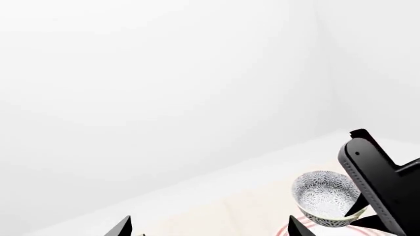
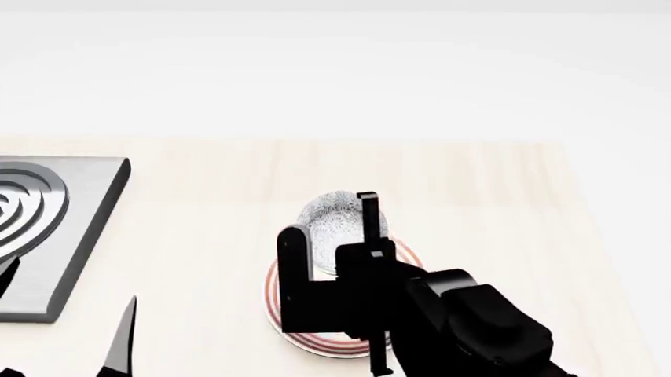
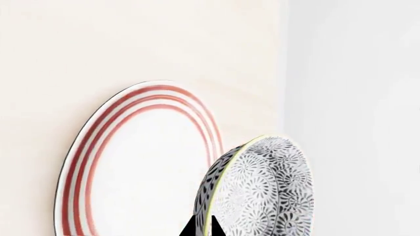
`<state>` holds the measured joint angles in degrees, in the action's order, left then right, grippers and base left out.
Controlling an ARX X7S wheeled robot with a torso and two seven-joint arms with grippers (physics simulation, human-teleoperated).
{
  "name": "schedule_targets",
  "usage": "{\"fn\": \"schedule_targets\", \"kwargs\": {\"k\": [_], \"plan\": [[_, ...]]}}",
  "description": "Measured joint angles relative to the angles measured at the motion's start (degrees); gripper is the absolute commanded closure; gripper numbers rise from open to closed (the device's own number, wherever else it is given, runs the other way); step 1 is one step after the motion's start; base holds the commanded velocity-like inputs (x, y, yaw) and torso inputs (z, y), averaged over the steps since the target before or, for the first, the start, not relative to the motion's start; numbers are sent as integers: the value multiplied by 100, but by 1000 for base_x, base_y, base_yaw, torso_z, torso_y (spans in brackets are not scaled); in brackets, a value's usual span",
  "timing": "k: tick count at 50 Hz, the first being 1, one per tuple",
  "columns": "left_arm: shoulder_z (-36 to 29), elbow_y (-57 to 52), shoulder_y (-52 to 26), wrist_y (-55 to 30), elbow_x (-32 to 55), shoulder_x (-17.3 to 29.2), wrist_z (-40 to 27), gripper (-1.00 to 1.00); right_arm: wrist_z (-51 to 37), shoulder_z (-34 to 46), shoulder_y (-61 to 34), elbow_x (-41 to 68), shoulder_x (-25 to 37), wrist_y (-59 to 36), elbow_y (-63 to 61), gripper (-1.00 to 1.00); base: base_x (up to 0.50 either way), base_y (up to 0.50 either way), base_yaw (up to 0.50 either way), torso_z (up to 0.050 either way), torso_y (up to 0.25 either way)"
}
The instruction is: Pick the akita bowl between the plate and the ramekin and place it on the plate.
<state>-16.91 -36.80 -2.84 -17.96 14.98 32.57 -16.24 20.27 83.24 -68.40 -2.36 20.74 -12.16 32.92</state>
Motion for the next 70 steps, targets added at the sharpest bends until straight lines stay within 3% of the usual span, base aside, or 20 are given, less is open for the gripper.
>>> {"fn": "schedule_targets", "kwargs": {"k": [30, 44, 63, 64, 70], "plan": [[66, 90, 73, 216, 129, 23, 51, -100, -309, -87, 82, 98, -1046, 1172, 2403, 100, 0, 0, 0, 0, 0], [74, 100, 88, 302, 125, 54, 69, -100, -341, -77, 115, 89, -1215, 1384, 2718, 100, 0, 0, 0, 1, -209], [108, 96, 56, 238, 203, 30, 3, -100, -361, -79, 163, 102, -1271, 1505, 2903, 100, 0, 0, 0, 0, 0], [109, 95, 56, 236, 204, 31, 1, -100, -364, -79, 165, 101, -1269, 1507, 2901, -100, 0, 0, 0, 0, 0], [110, 94, 51, 230, 216, 30, -9, -100, -373, -114, 157, 83, -1199, 1430, 2732, -100, 0, 0, 0, 0, 0]]}}
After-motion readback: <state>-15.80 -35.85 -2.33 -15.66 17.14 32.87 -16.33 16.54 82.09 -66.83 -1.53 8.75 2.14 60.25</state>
